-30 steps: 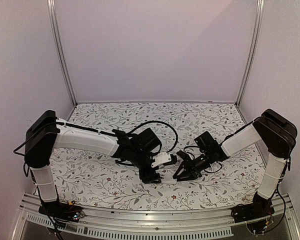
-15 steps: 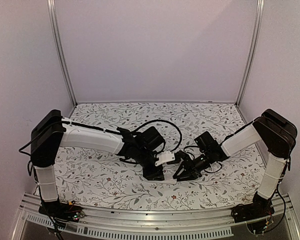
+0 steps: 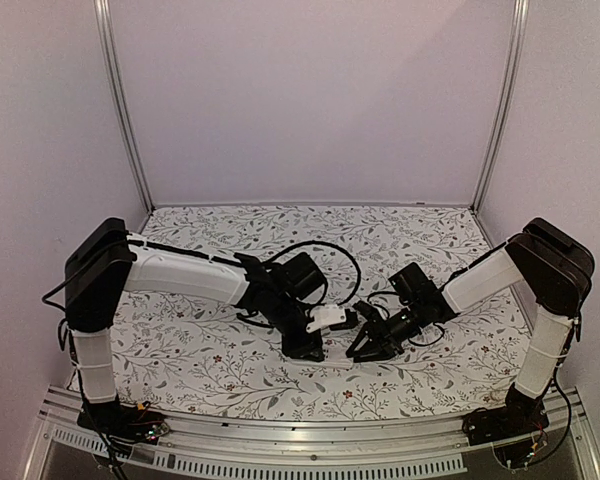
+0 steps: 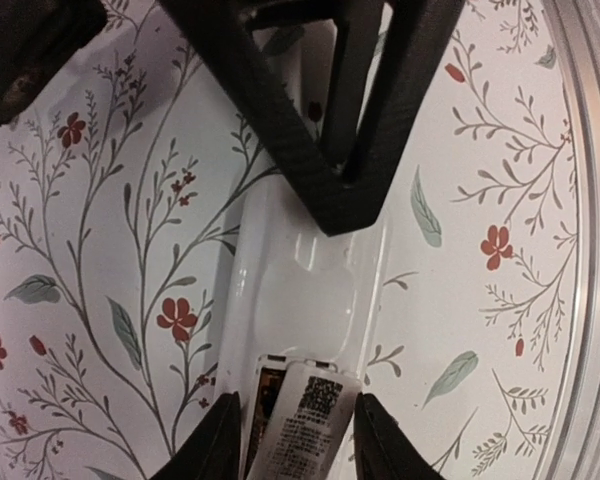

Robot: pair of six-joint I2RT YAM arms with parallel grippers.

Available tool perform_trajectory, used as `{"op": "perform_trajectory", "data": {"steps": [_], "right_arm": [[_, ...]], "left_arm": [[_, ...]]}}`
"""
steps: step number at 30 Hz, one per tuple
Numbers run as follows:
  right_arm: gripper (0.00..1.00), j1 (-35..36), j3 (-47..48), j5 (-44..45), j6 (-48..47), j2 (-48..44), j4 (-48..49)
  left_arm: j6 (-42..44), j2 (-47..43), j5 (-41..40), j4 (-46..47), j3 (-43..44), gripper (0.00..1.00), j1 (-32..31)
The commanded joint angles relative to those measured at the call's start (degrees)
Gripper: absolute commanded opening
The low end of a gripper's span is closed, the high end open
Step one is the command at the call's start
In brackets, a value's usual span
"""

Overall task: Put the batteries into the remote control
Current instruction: Adjust the battery cover of the remote control without the battery cover.

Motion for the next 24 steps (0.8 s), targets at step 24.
{"op": "perform_trajectory", "data": {"steps": [24], "right_arm": [[0.37,-0.63,0.46,2.17,-0.65,0.21,-1.79]], "left_arm": [[-1.06,1.97,0.24,-2.74,4.45,0.5,1.12]]}}
